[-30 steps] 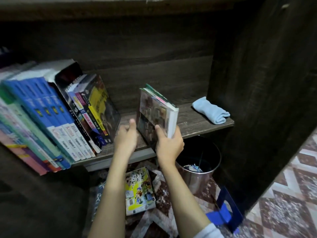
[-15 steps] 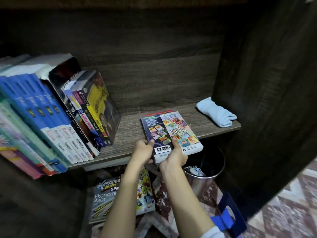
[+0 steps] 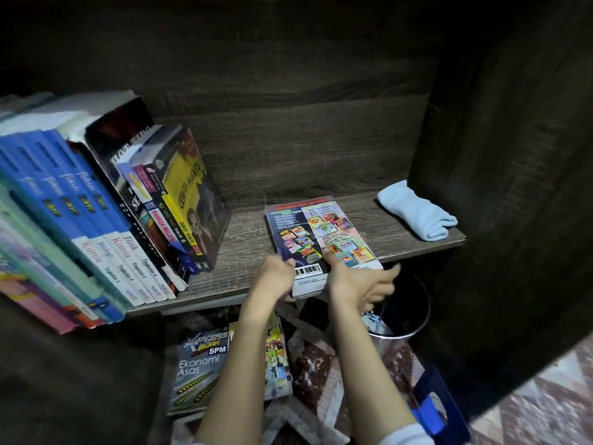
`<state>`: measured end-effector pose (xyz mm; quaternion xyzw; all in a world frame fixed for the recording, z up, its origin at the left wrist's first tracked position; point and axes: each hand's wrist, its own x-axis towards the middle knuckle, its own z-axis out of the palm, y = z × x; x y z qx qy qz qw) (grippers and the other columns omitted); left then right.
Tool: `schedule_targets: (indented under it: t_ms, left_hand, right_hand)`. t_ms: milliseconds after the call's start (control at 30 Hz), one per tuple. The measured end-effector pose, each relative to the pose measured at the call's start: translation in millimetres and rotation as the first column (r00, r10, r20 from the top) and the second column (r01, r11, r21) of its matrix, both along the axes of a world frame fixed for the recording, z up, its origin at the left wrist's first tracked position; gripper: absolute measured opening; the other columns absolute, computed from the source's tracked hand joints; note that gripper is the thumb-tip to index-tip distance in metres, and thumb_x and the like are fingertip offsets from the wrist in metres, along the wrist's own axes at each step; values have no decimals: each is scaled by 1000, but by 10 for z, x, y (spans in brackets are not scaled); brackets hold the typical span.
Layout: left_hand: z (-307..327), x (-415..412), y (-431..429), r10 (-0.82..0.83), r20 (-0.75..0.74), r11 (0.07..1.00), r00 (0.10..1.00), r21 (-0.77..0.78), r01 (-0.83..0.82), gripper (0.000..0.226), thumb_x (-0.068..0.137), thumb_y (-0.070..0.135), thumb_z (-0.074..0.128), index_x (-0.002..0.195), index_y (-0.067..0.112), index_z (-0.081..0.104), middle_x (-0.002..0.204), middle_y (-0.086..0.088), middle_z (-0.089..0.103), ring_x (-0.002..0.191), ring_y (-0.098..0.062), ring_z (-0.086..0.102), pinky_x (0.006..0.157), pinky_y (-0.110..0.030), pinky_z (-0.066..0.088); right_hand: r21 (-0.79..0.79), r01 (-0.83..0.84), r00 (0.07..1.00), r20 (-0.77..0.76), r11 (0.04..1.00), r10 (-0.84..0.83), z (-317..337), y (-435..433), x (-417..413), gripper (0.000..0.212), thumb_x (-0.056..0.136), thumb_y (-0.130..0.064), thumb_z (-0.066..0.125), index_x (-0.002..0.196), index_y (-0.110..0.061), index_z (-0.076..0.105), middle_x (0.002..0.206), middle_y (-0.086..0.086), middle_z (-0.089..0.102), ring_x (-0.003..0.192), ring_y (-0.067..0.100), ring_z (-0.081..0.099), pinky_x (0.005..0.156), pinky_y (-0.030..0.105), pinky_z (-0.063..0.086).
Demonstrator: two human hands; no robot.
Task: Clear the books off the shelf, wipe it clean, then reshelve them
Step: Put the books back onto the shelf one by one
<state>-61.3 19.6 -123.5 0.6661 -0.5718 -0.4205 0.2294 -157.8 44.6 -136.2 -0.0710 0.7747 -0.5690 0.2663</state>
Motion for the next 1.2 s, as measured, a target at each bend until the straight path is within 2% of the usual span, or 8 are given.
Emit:
schedule_targets:
  t_ms: [133, 267, 433, 700, 867, 1033, 1133, 1200]
  left_hand:
    - [115, 49, 46, 9, -26, 1000, 1000, -9, -9, 21, 97, 27, 48, 97, 9, 59, 95, -14, 66, 71, -29, 67, 65, -41, 59]
    - [122, 73, 82, -12, 13, 998, 1000, -63, 13, 24, 89, 37, 62, 93, 13, 64, 90, -12, 70, 60, -25, 68, 61, -36, 59]
    - [113, 96, 26, -23, 45, 996, 999, -82, 27, 29, 84, 30, 69, 100, 6, 68, 94, -13, 68, 87, -31, 67, 78, -42, 56]
    - [101, 126, -48, 17, 261, 997, 965, -83, 5, 40, 88, 38, 62, 110, 5, 62, 112, -15, 62, 105, -30, 56, 80, -32, 41]
    - [83, 130, -40, 30, 283, 999, 959, -46, -17, 42, 94, 32, 53, 124, 3, 50, 127, -16, 53, 117, -33, 49, 94, -36, 40]
    - [128, 258, 1, 72, 22, 991, 997, -116, -69, 28, 94, 14, 51, 120, 4, 48, 120, -13, 56, 109, -28, 53, 87, -30, 40]
    - [171, 316, 50, 71, -194, 974, 978, -196, -110, 31, 95, 9, 50, 125, 6, 44, 124, -11, 56, 100, -22, 53, 81, -29, 42]
    - [224, 339, 91, 47, -273, 961, 961, -252, -118, 34, 96, 9, 49, 129, 7, 44, 125, -8, 55, 101, -19, 53, 83, -30, 43]
  right_hand:
    - [298, -193, 767, -548, 935, 333, -33, 27, -150, 100, 72, -61, 66, 148, -12, 23, 154, 6, 20, 142, 29, 12, 111, 48, 15]
    - [408, -202, 686, -589, 890, 426, -12, 33, -209, 89, 74, -67, 60, 138, -8, 40, 143, 12, 37, 139, 29, 21, 110, 49, 16]
    - [452, -182, 691, -573, 873, 440, 115, 40, -181, 87, 67, -66, 67, 126, -4, 47, 130, 15, 44, 124, 32, 33, 96, 43, 29]
    - [477, -292, 727, -452, 829, 516, 203, 38, -206, 85, 64, -64, 73, 124, -8, 52, 132, 18, 45, 126, 34, 37, 100, 42, 28]
    - [407, -408, 762, -341, 817, 551, 276, 91, -245, 76, 66, -57, 76, 121, -8, 57, 135, 15, 45, 129, 33, 38, 102, 41, 29]
    - [314, -469, 796, -254, 826, 549, 336, 158, -263, 63, 64, -47, 82, 108, -6, 64, 123, 14, 59, 117, 31, 53, 95, 36, 39]
    - [-85, -496, 868, -75, 864, 491, 373, 171, -198, 59, 47, -26, 90, 96, -2, 65, 91, 11, 71, 81, 26, 69, 77, 39, 57]
    - [-383, -423, 865, 99, 821, 492, 404, 185, -166, 54, 58, 2, 81, 101, -1, 49, 89, 13, 68, 69, 22, 66, 65, 39, 60]
